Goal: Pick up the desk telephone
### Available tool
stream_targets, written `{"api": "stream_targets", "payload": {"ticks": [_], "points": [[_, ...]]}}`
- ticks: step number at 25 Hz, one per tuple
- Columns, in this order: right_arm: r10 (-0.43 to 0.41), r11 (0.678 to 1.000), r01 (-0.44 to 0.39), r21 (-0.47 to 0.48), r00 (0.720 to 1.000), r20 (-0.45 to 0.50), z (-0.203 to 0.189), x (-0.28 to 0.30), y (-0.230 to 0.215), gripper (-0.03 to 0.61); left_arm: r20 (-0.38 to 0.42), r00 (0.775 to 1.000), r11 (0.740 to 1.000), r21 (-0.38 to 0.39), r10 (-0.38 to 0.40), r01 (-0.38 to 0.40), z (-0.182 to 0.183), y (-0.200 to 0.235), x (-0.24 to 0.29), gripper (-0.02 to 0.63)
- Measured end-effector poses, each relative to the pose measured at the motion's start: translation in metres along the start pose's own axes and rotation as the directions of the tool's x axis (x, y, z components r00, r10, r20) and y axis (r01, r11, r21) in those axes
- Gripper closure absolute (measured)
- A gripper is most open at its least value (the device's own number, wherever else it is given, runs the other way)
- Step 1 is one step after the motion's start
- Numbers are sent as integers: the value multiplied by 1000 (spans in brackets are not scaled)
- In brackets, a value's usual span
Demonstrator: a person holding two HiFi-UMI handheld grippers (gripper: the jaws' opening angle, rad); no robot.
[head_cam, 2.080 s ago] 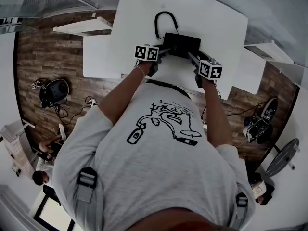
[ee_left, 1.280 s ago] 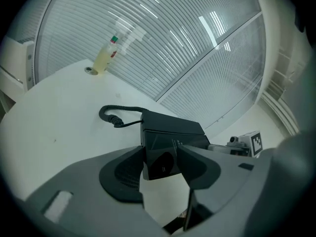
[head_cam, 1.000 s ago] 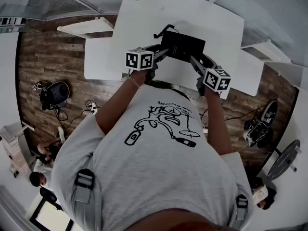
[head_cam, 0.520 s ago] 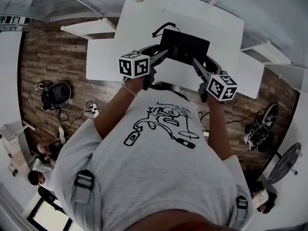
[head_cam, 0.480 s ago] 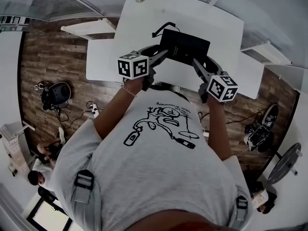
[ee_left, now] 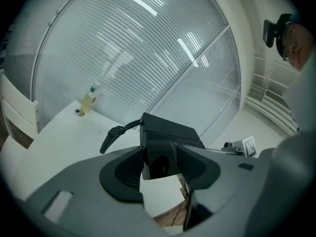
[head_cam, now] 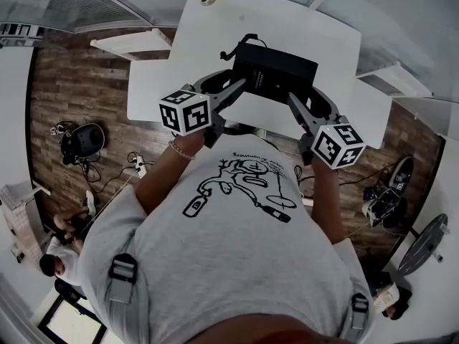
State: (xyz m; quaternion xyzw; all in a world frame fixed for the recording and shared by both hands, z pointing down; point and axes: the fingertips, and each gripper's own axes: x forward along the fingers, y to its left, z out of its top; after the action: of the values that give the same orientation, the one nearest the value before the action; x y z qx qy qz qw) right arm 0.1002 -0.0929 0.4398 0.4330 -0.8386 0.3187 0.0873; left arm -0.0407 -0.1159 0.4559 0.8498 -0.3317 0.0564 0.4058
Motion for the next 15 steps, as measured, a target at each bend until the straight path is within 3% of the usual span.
{"api": "stream_targets", "payload": {"ticks": [15], "points": [[3, 1000, -3, -16, 999, 36, 25, -21, 10, 359, 48, 999, 999, 37, -18, 16, 21, -30, -10, 408]]}}
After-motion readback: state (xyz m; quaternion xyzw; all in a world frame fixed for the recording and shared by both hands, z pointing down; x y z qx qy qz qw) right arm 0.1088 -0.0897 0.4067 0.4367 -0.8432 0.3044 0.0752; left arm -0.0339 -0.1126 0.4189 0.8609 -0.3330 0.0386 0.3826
